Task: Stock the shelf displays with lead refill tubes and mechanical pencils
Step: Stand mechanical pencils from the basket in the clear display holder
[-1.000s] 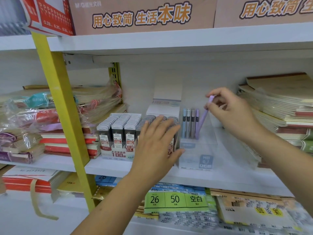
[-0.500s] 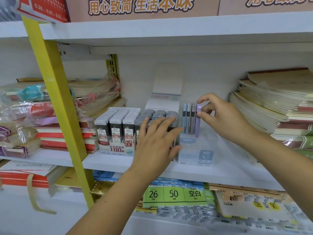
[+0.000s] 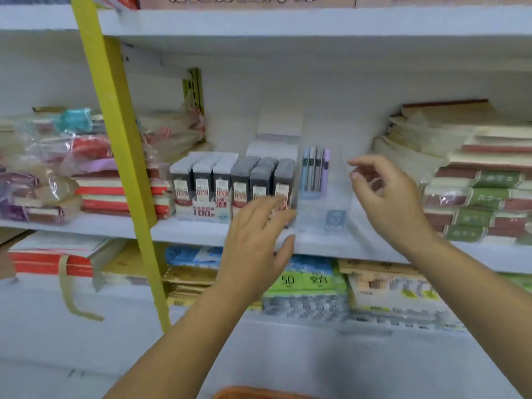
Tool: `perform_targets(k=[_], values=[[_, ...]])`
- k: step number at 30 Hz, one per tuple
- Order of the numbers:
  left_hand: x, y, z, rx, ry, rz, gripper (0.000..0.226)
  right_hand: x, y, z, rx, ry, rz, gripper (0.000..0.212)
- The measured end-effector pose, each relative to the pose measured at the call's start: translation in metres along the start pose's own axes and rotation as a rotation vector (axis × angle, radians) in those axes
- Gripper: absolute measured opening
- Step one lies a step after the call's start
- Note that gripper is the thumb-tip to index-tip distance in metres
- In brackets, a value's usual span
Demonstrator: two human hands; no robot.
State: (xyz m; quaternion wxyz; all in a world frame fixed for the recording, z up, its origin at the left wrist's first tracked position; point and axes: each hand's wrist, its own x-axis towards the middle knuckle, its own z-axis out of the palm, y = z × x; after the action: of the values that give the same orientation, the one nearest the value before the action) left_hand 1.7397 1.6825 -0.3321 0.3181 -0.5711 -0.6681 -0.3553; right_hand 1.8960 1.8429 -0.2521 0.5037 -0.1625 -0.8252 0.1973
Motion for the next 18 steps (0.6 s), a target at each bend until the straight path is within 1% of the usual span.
perform_targets(k=[2,3,5,7,9,11,13,16,18], values=[[-0.054,0.003,0.007,-0.071,-0.007,-0.013,0.030,-0.048,-0.006,0.009,0.114,-0.004,-0.002,0.020],[-0.084,0.004,0.013,-0.099,-0.056,-0.048,0.029,-0.074,-0.004,0.018,0.160,-0.031,0.021,0.019],[-0.145,0.005,0.025,-0.147,-0.231,-0.175,0.030,-0.128,0.011,0.042,0.209,-0.116,0.122,0.025],[-0.201,0.001,0.037,-0.185,-0.452,-0.351,0.034,-0.184,0.034,0.072,0.166,-0.256,0.259,0.029],[-0.253,-0.006,0.049,-0.214,-0.651,-0.505,0.040,-0.242,0.061,0.103,0.085,-0.416,0.420,0.023],[-0.297,-0.014,0.059,-0.239,-0.796,-0.651,0.044,-0.297,0.088,0.130,0.021,-0.545,0.574,0.018],[-0.336,-0.023,0.069,-0.254,-0.894,-0.784,0.044,-0.346,0.112,0.152,-0.045,-0.686,0.703,0.016],[-0.384,-0.032,0.085,-0.275,-1.010,-0.970,0.043,-0.401,0.137,0.174,-0.112,-0.911,0.828,0.036],[-0.406,-0.036,0.098,-0.278,-1.067,-1.078,0.050,-0.428,0.150,0.184,-0.146,-1.062,0.879,0.046]])
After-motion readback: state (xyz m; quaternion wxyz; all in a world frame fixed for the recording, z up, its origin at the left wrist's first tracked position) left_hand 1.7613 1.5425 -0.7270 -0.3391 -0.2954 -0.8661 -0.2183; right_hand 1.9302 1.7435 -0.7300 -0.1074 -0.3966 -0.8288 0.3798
